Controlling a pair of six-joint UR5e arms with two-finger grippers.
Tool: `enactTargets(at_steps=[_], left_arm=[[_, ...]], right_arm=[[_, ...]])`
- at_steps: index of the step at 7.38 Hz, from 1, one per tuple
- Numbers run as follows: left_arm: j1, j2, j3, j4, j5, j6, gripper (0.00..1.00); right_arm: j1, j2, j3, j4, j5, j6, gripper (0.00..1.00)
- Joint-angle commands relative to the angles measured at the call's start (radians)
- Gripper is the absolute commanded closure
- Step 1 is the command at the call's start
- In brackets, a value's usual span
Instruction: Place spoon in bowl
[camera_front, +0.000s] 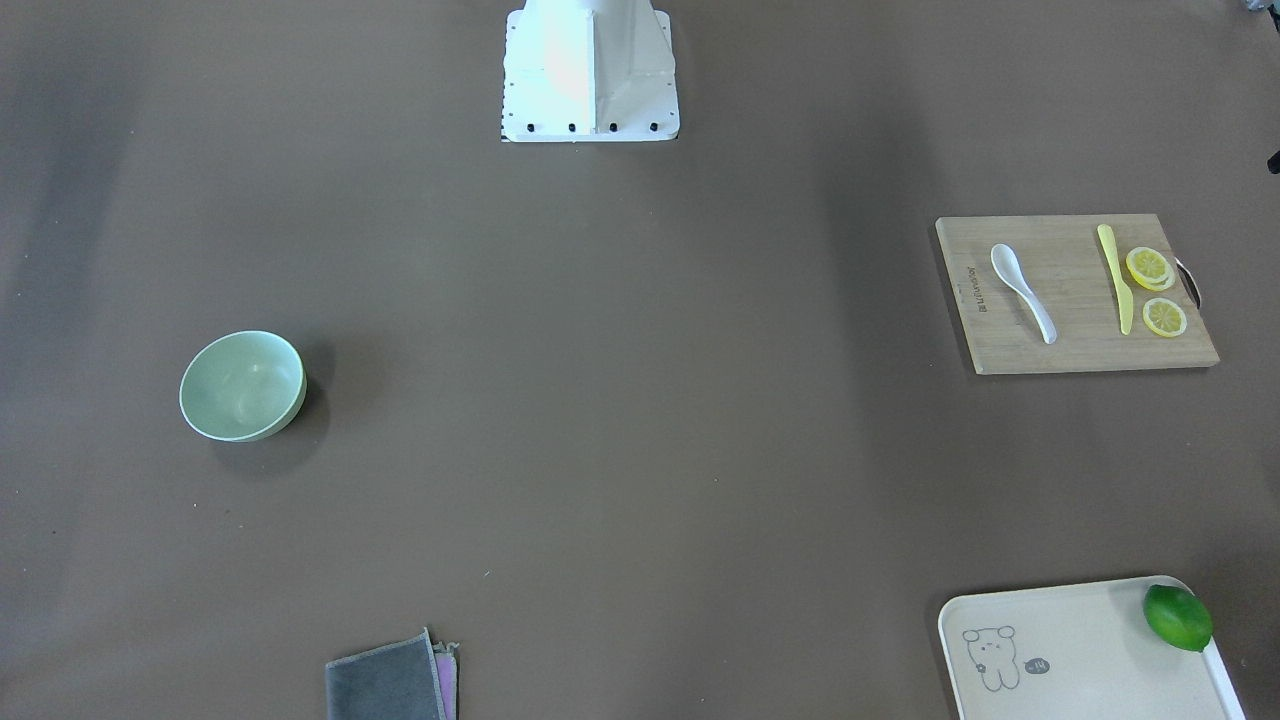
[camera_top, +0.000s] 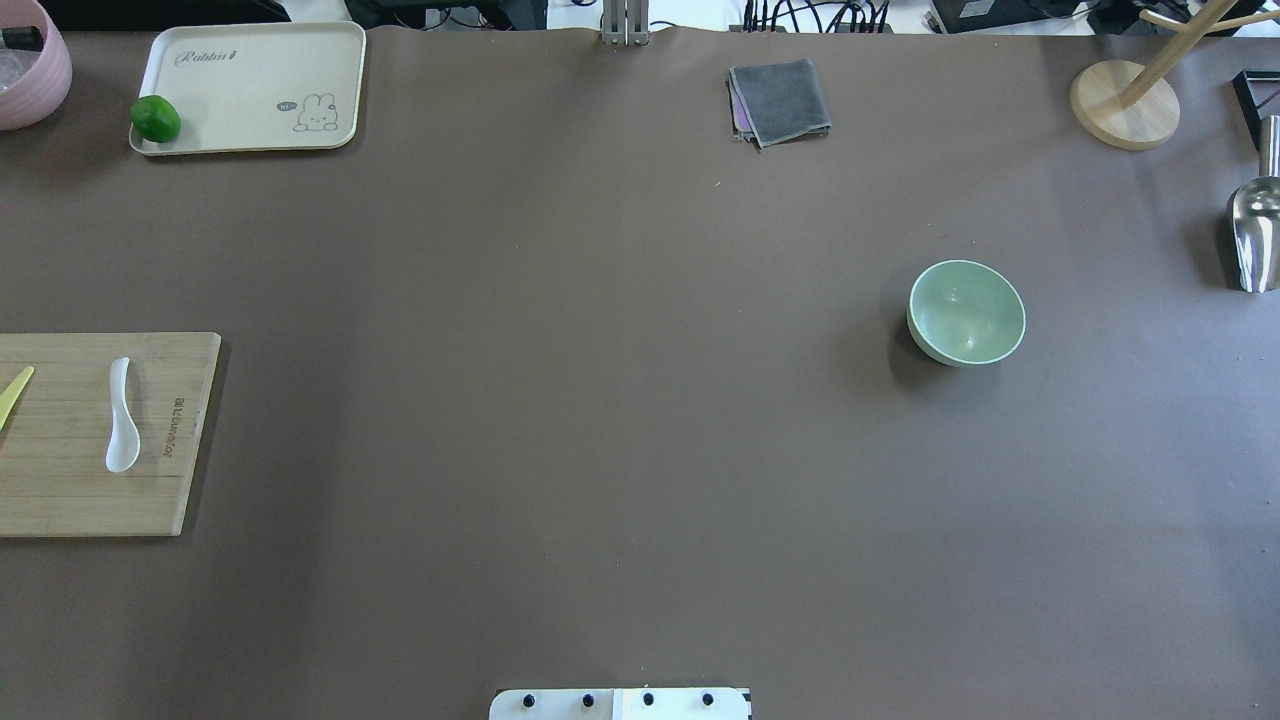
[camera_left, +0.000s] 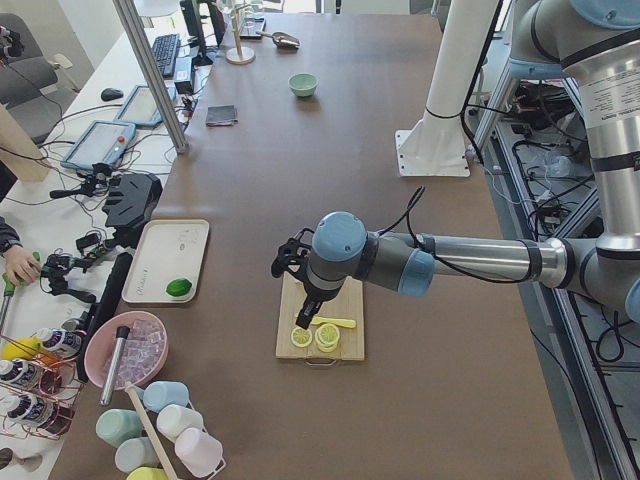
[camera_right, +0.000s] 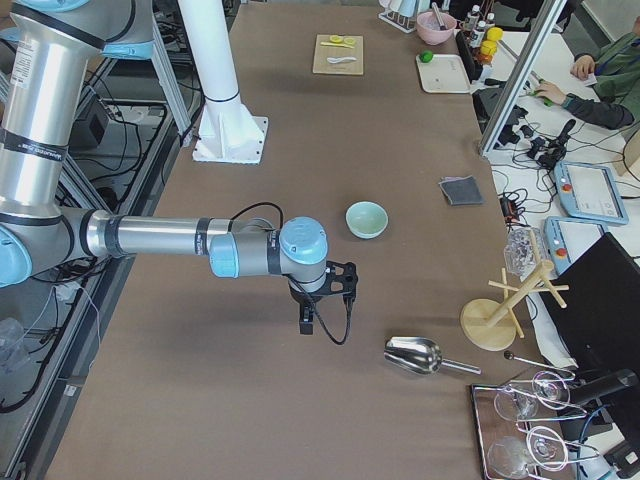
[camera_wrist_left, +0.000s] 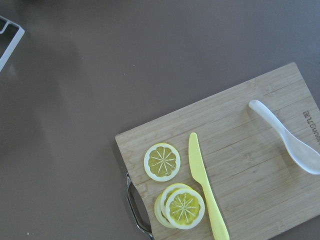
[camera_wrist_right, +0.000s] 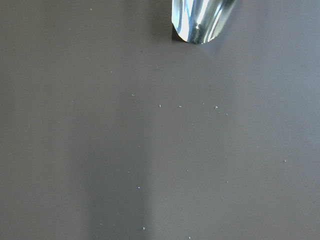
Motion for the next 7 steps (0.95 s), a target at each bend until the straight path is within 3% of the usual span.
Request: enactTargets(at_steps=[1, 2, 4, 5, 6, 7], left_arm=[[0.001, -0.156, 0.113, -0.155, -0.005, -0.008, 0.01], [0.002, -0.175, 0.137, -0.165, -0.036, -0.020, 0.01], [0.005, -0.208, 0.135, -0.218, -0.060, -0.254, 0.01], [0.031, -0.202, 0.157, -0.309, -0.061, -0.275, 0.01], [0.062, -0.196, 0.173, -0.343, -0.062, -0.281, 0.01], [0.071, -0.196, 0.174, -0.345, -0.065, -0.281, 0.01]], right_arm=[[0.000, 0.012, -0.024, 0.210, -0.001, 0.011, 0.00], [-0.003, 0.058, -0.024, 0.228, 0.000, 0.032, 0.00], [-0.130, 0.177, -0.024, 0.233, -0.021, 0.342, 0.00], [-0.249, 0.246, -0.024, 0.252, -0.108, 0.558, 0.00], [-0.406, 0.276, -0.026, 0.316, -0.277, 0.732, 0.00], [-0.516, 0.310, -0.036, 0.332, -0.384, 0.866, 0.01]])
